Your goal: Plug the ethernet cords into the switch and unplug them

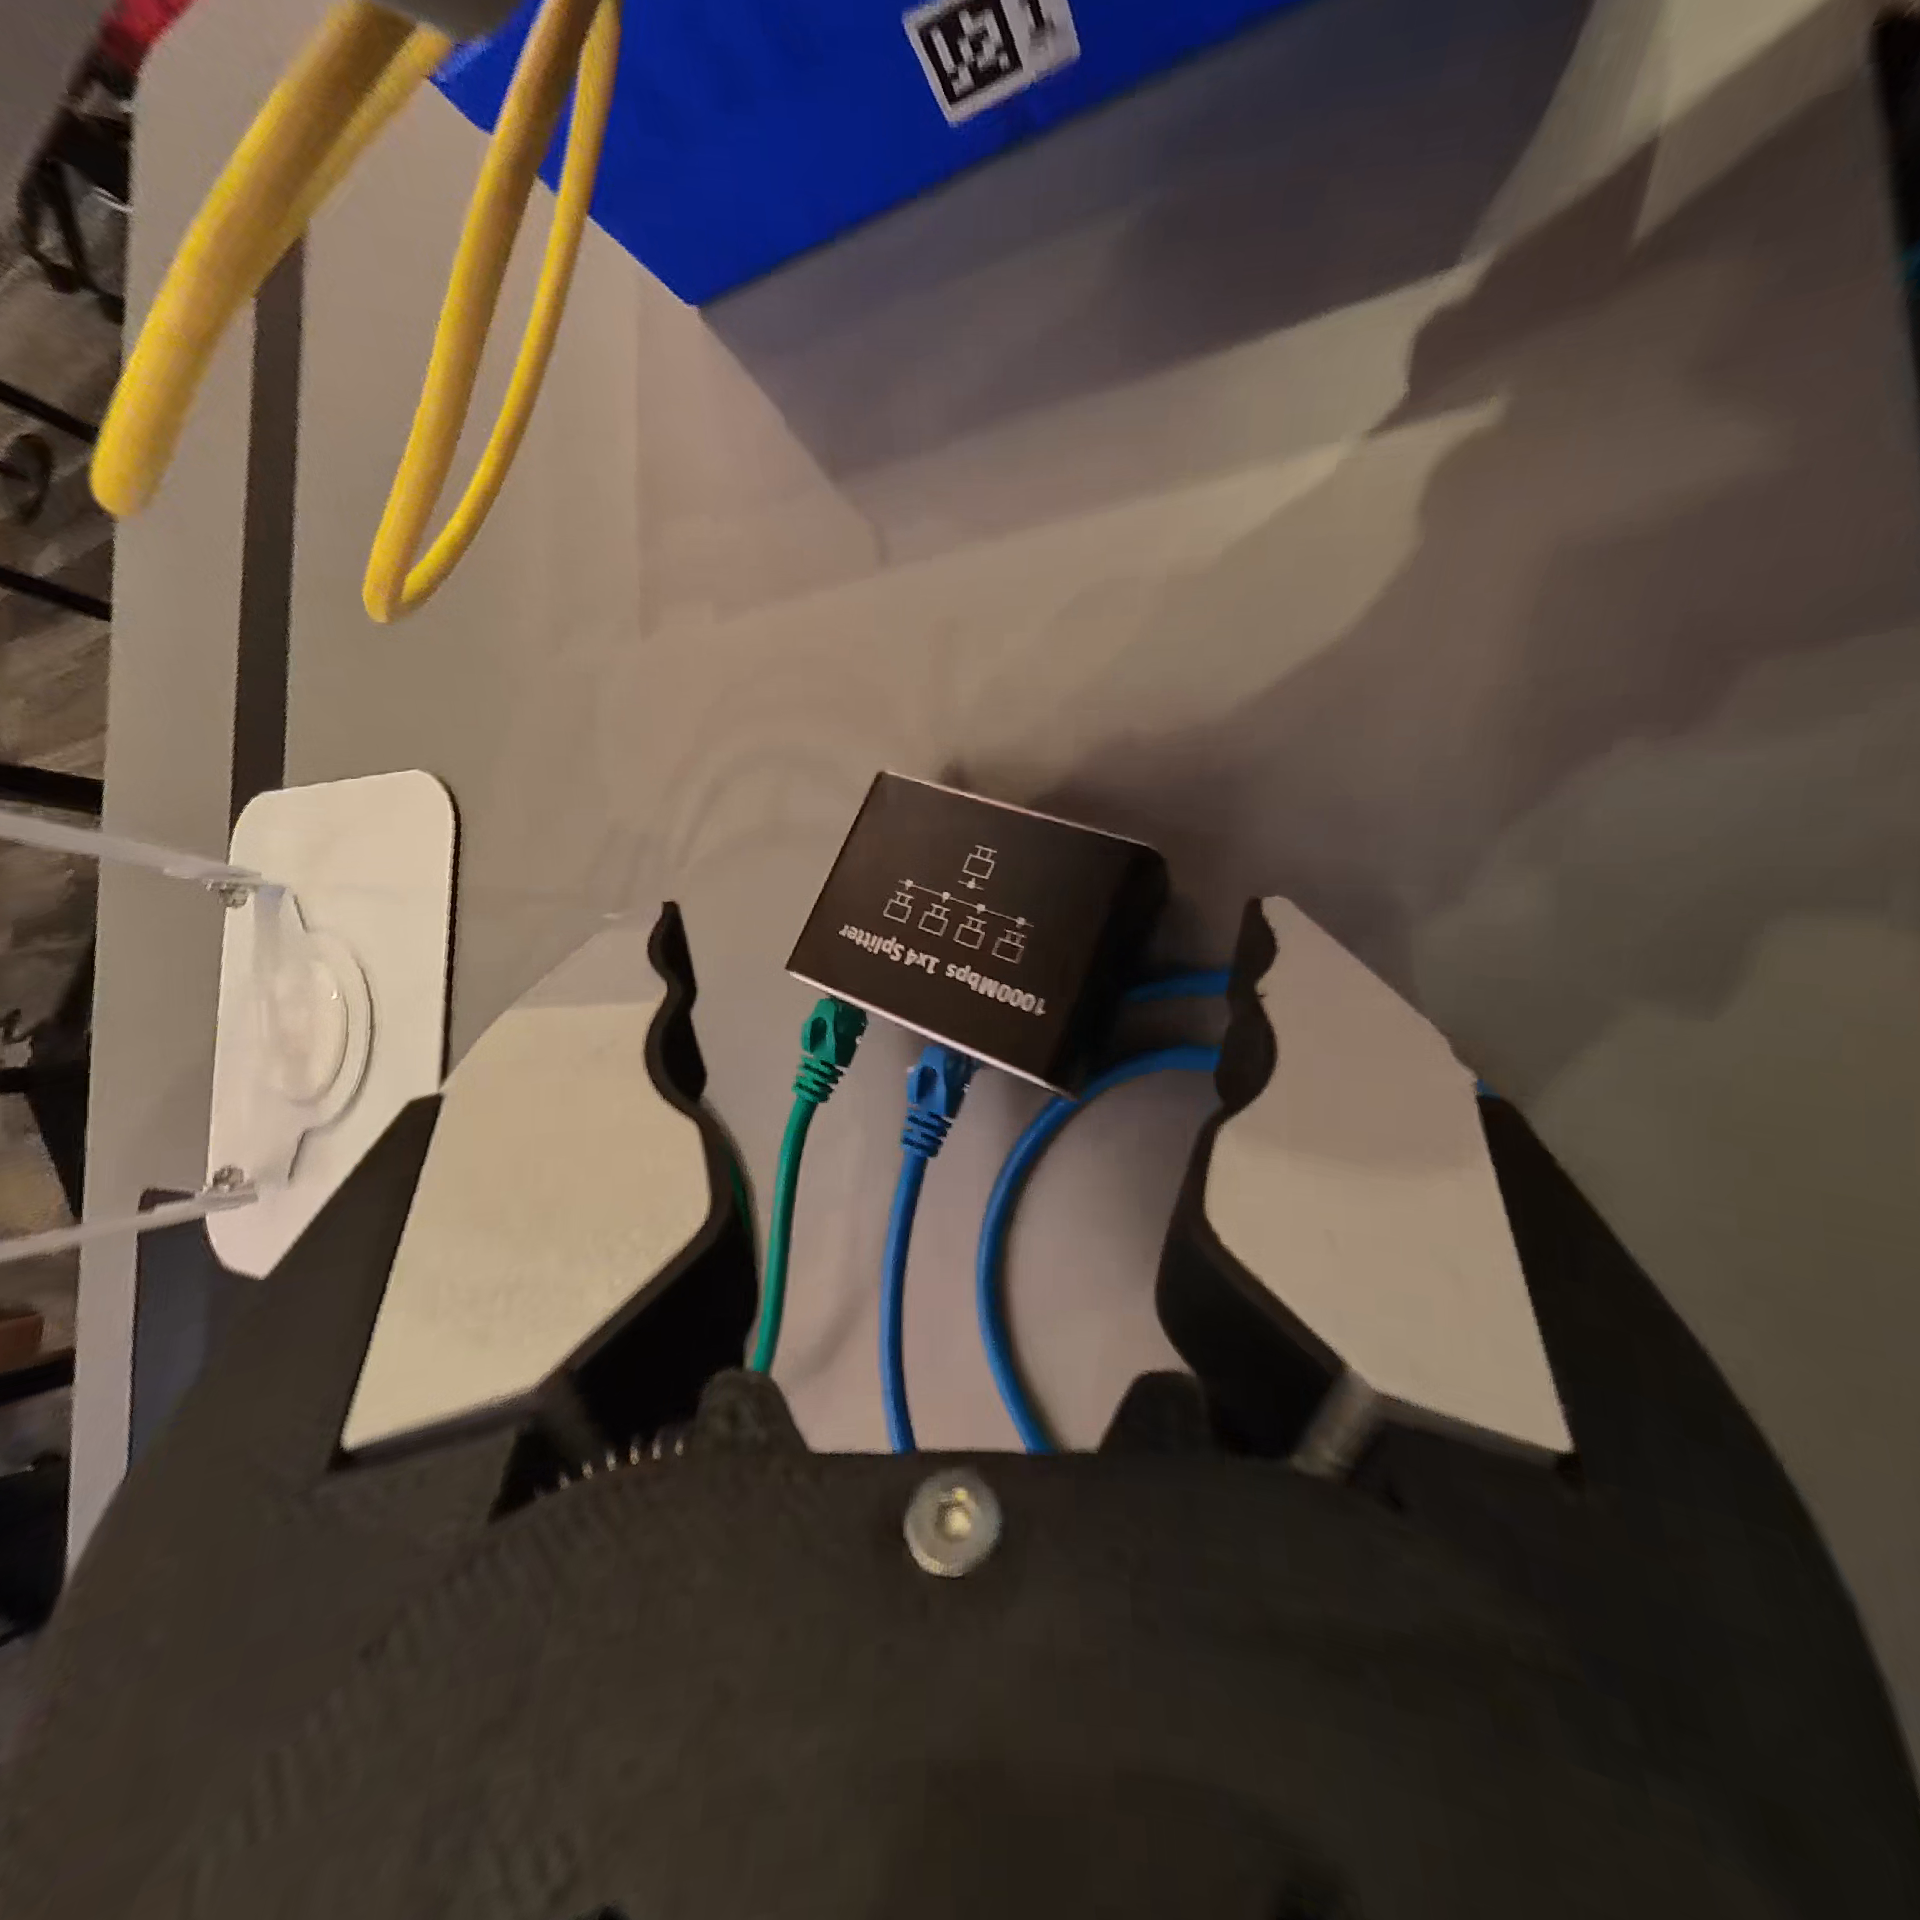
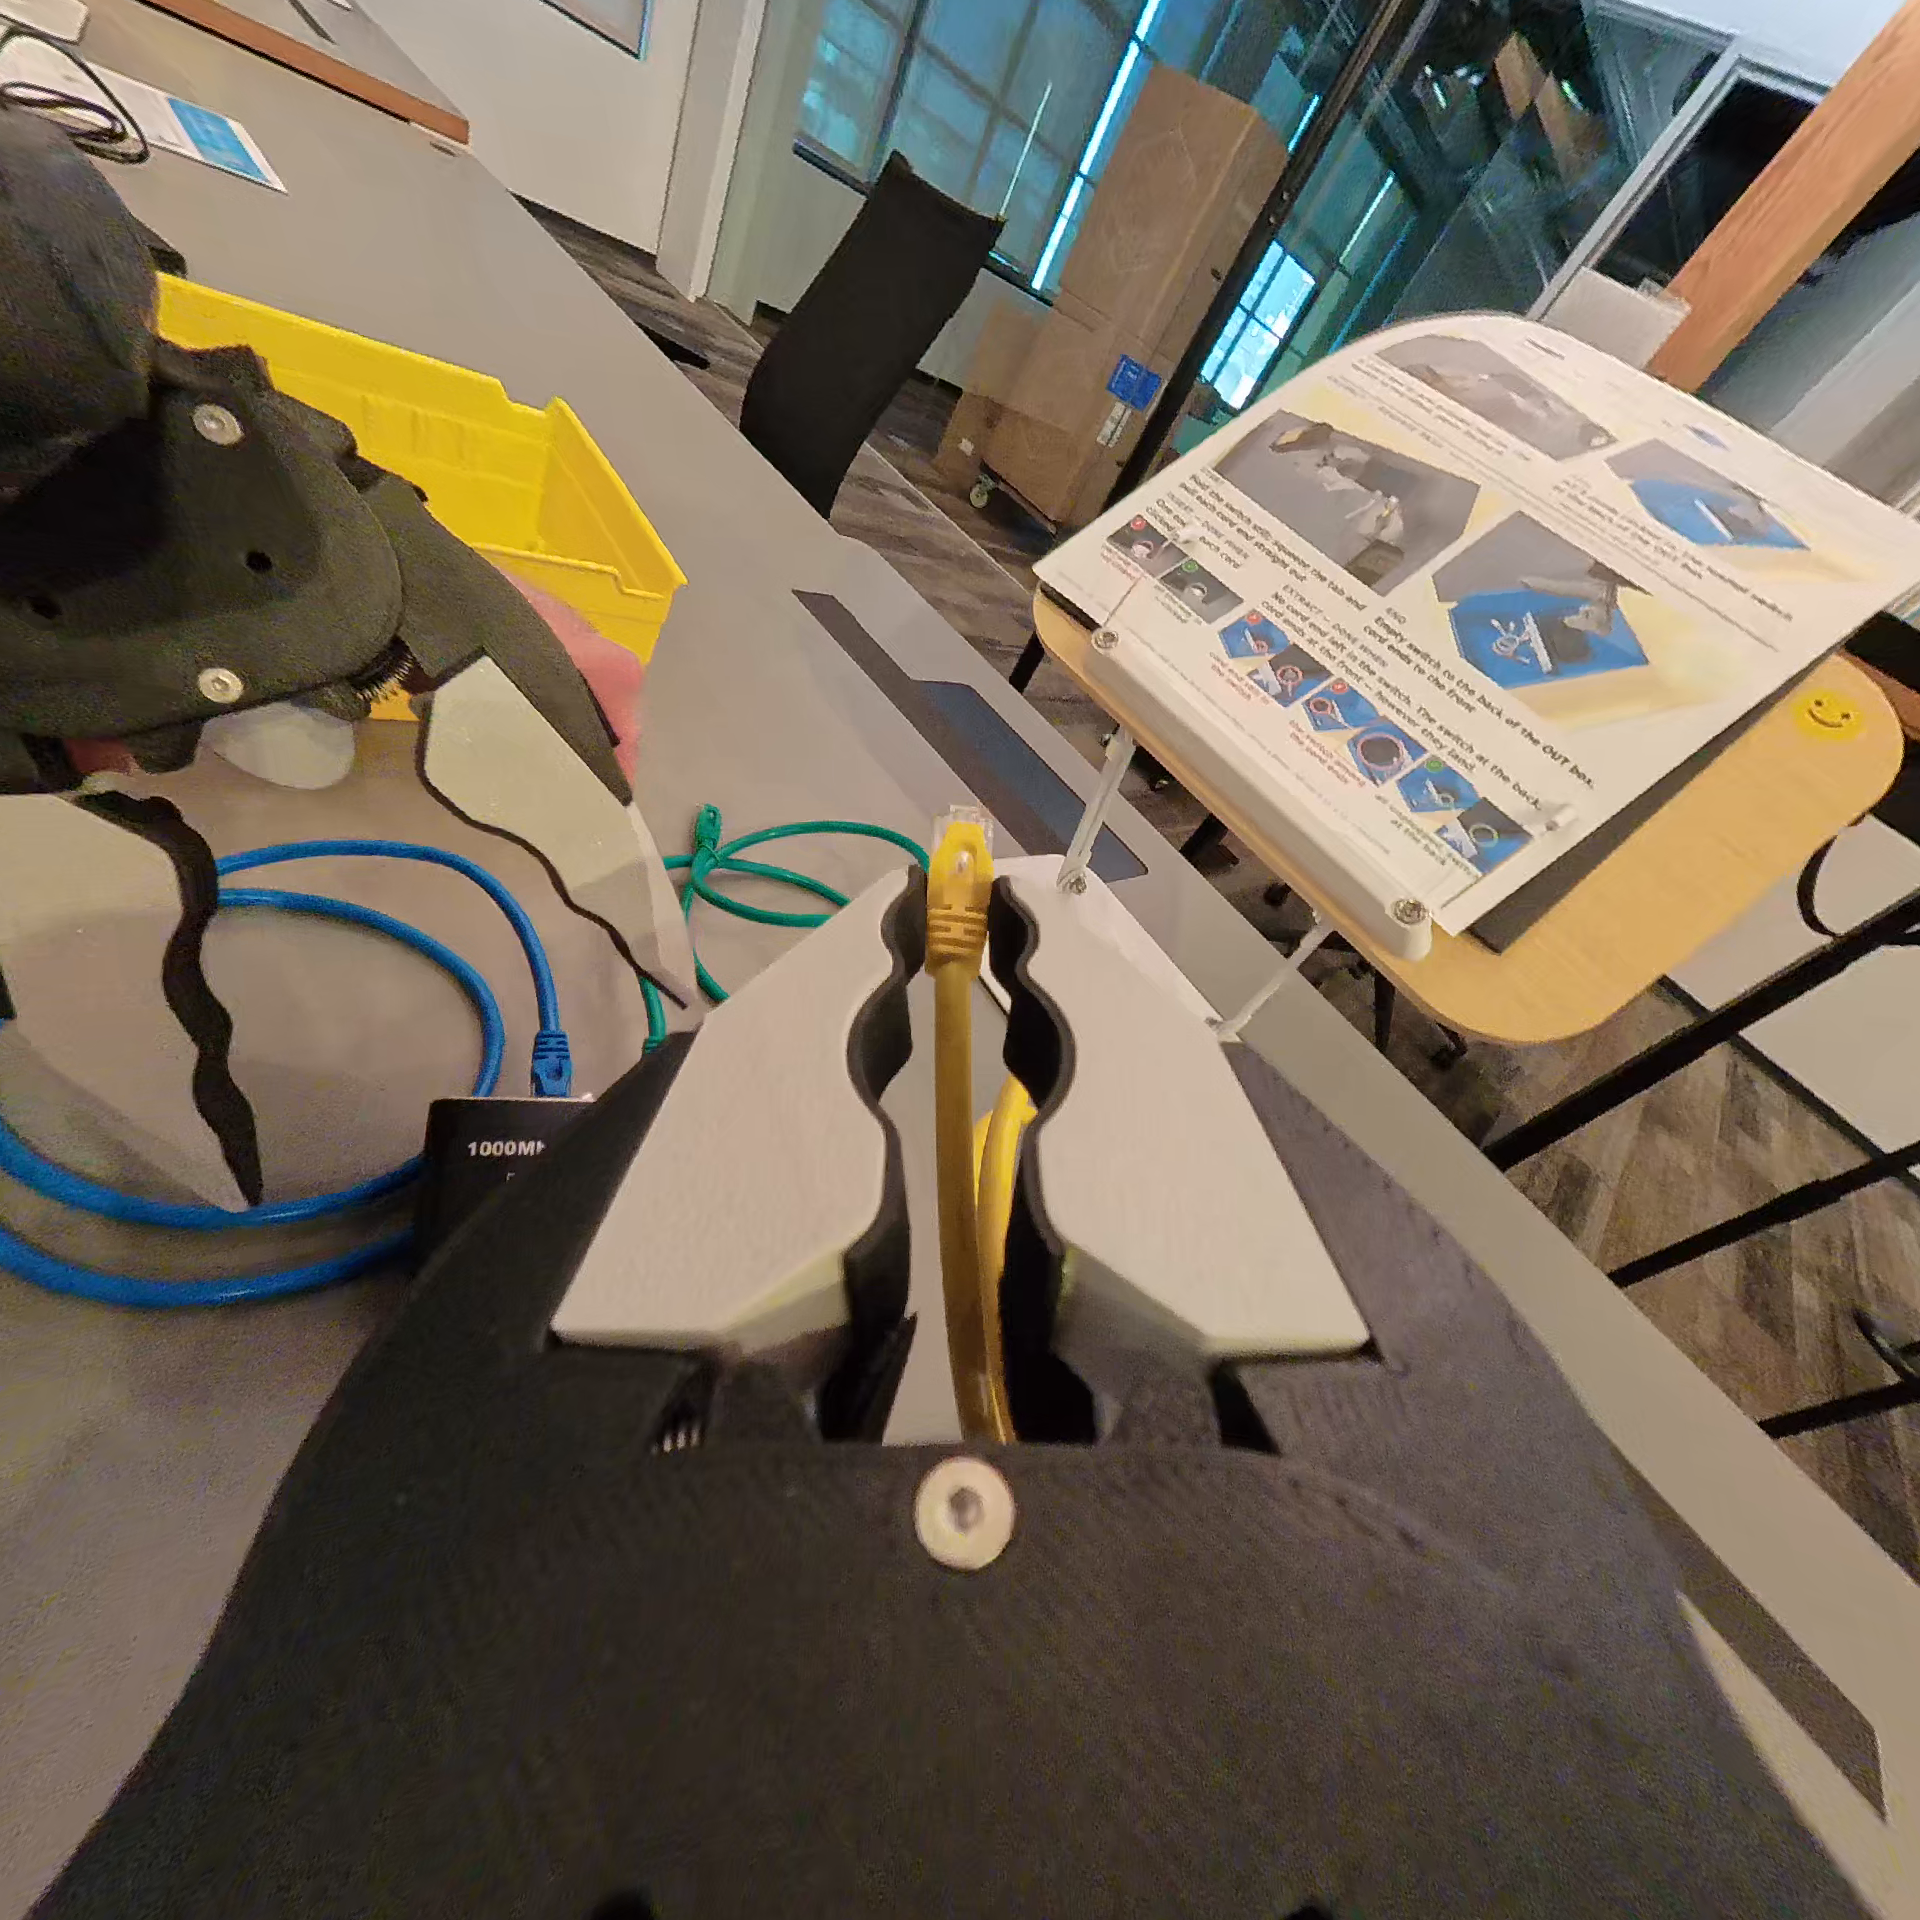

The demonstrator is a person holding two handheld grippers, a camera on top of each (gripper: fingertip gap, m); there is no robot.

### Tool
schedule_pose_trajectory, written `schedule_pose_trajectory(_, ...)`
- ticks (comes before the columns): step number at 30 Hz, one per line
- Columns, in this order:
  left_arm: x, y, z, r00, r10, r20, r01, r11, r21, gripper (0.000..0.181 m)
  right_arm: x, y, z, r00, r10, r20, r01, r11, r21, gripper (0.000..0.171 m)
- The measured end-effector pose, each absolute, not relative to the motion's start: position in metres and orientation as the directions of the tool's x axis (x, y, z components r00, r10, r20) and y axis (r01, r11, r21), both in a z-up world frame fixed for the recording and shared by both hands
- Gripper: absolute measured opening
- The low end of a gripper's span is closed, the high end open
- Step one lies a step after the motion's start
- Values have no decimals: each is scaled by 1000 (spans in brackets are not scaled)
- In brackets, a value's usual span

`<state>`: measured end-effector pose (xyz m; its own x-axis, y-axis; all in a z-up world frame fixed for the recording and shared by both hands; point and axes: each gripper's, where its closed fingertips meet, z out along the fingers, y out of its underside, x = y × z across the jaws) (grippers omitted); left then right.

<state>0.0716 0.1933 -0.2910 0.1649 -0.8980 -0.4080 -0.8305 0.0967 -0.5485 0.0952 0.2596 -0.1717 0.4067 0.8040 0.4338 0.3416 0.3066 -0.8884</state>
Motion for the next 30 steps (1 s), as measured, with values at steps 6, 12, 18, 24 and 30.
schedule_pose_trajectory(6,79,206,-311,84,-930,-357,-854,117,-506,100,104,264,-178,422,817,393,326,268,-907,9)
schedule_pose_trajectory(12,84,215,-328,10,-951,-309,-892,131,-432,98,110,265,-182,430,830,356,307,237,-922,9)
schedule_pose_trajectory(18,85,218,-345,-87,-950,-298,-943,175,-282,100,116,270,-181,454,832,319,283,205,-937,9)
schedule_pose_trajectory(24,83,211,-367,-185,-954,-236,-963,224,-152,103,119,271,-178,466,832,302,265,194,-944,10)
schedule_pose_trajectory(30,84,215,-374,-195,-962,-191,-971,217,-100,102,118,270,-177,461,837,294,259,191,-947,9)
